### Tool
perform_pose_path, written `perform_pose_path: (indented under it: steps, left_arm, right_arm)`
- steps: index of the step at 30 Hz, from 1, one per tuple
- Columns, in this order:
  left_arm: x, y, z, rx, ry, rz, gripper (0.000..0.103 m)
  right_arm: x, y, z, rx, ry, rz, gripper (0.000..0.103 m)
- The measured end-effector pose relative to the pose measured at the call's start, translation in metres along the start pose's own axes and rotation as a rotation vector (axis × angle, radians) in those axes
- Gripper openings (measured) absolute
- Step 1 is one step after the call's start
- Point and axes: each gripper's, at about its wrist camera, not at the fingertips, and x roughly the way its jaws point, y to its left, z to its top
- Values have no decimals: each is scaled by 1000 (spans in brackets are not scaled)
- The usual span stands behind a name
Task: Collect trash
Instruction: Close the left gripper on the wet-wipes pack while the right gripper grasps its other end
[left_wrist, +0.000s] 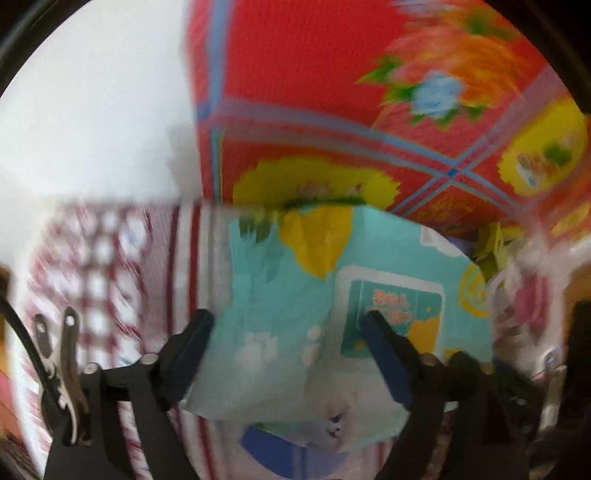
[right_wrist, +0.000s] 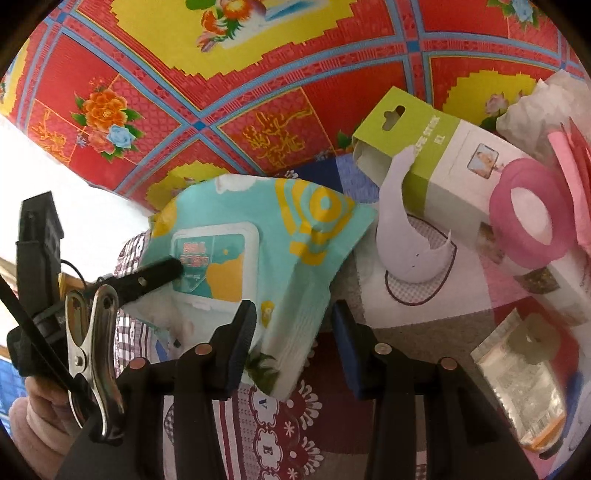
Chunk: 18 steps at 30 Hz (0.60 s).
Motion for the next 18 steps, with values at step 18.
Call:
perform_pose_path:
  steps: [18]
  left_arm:
    - [11, -23, -27, 150, 1, 79, 103]
  right_arm:
    - [-3, -13, -3, -6, -23, 42, 45]
